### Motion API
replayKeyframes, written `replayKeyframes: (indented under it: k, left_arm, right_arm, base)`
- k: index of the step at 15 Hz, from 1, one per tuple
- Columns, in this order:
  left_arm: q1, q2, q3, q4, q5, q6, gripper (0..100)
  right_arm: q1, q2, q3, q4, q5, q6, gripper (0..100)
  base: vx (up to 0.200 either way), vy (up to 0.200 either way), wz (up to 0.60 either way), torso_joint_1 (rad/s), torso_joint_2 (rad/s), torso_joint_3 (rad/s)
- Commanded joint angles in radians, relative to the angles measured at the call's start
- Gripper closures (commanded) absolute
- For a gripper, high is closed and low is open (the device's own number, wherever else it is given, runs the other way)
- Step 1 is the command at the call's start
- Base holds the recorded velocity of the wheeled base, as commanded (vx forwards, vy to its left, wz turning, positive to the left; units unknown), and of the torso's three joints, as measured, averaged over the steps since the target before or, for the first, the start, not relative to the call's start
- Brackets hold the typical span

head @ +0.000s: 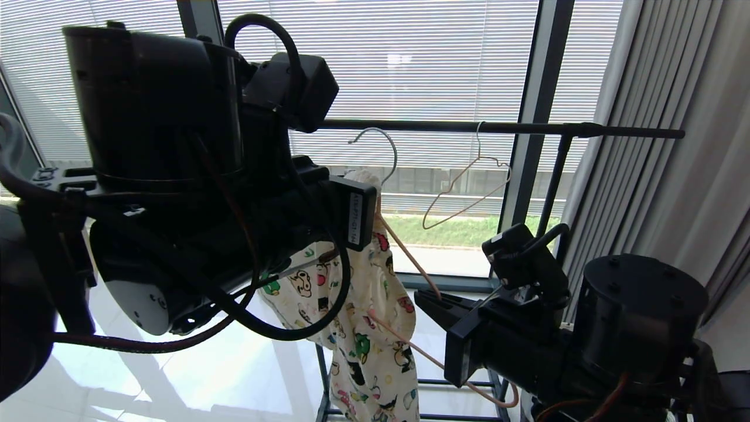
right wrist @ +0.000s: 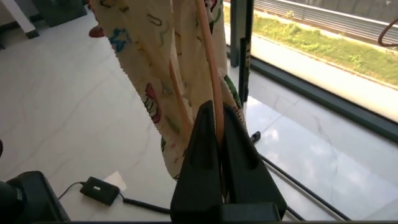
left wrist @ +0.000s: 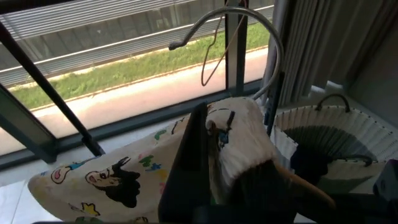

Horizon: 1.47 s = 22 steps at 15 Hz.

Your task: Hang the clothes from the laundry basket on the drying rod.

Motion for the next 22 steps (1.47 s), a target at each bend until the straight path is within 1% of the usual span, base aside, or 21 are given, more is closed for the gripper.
replayKeyframes:
  k: [1,4,6,7,9,11,13,14,15,16,17,18,19,20,21,22]
  left_arm:
    - [0.004,-0.016,0.001,0.0,0.001,0.0,0]
    - [0.034,-0.056,0.014,0.0,0.001,0.012,0]
    - [0.061,-0.103,0.064,0.0,0.001,0.052,0]
    - [0.084,-0.132,0.099,0.0,-0.001,0.075,0]
    - [0.105,-0.178,0.14,0.001,-0.002,0.087,0]
    - [0.105,-0.189,0.149,0.001,-0.002,0.09,0]
    - [0.105,-0.195,0.171,0.001,-0.002,0.119,0]
    - [0.116,-0.207,0.205,0.001,-0.009,0.136,0]
    - [0.133,-0.237,0.248,0.001,-0.045,0.159,0]
    - [0.156,-0.284,0.307,0.0,-0.148,0.201,0]
    - [0.2,-0.335,0.361,0.001,-0.274,0.254,0]
    - [0.261,-0.373,0.418,0.001,-0.398,0.331,0]
    - [0.32,-0.395,0.461,0.0,-0.481,0.406,0]
    - [0.361,-0.405,0.487,0.0,-0.542,0.452,0]
    - [0.369,-0.41,0.501,0.0,-0.588,0.462,0]
    - [0.369,-0.408,0.512,0.0,-0.608,0.463,0]
  right_arm:
    - [0.0,0.008,0.001,-0.01,-0.015,-0.013,100]
    - [-0.001,0.028,0.009,-0.082,-0.063,-0.071,100]
    - [-0.004,0.044,0.018,-0.136,-0.109,-0.111,100]
    - [-0.009,0.044,0.035,-0.156,-0.119,-0.125,100]
    - [-0.015,0.044,0.068,-0.206,-0.123,-0.142,100]
    - [-0.021,0.049,0.085,-0.235,-0.124,-0.156,100]
    - [-0.023,0.052,0.113,-0.284,-0.126,-0.165,100]
    - [-0.031,0.048,0.133,-0.298,-0.126,-0.182,100]
    - [-0.044,0.041,0.162,-0.317,-0.124,-0.2,100]
    - [-0.061,0.029,0.199,-0.346,-0.116,-0.218,100]
    - [-0.072,0.014,0.228,-0.358,-0.096,-0.221,100]
    - [-0.077,-0.011,0.257,-0.358,-0.057,-0.223,100]
    - [-0.081,-0.032,0.292,-0.358,-0.004,-0.226,100]
    - [-0.086,-0.052,0.326,-0.358,0.052,-0.238,100]
    - [-0.089,-0.063,0.352,-0.358,0.108,-0.264,100]
    - [-0.089,-0.069,0.369,-0.358,0.152,-0.292,100]
  base:
    - [0.0,0.0,0.0,0.0,0.0,0.0]
    - [0.0,0.0,0.0,0.0,0.0,0.0]
    - [0.0,0.0,0.0,0.0,0.0,0.0]
    - [0.0,0.0,0.0,0.0,0.0,0.0]
    - [0.0,0.0,0.0,0.0,0.0,0.0]
    - [0.0,0.0,0.0,0.0,0.0,0.0]
    - [0.0,0.0,0.0,0.0,0.0,0.0]
    - [0.0,0.0,0.0,0.0,0.0,0.0]
    - [0.0,0.0,0.0,0.0,0.0,0.0]
    - [0.0,0.0,0.0,0.0,0.0,0.0]
    - [0.0,0.0,0.0,0.0,0.0,0.0]
    - [0.0,0.0,0.0,0.0,0.0,0.0]
    - [0.0,0.0,0.0,0.0,0.0,0.0]
    - [0.0,0.0,0.0,0.0,0.0,0.0]
    - [0.0,0.0,0.0,0.0,0.0,0.0]
    - [0.0,0.0,0.0,0.0,0.0,0.0]
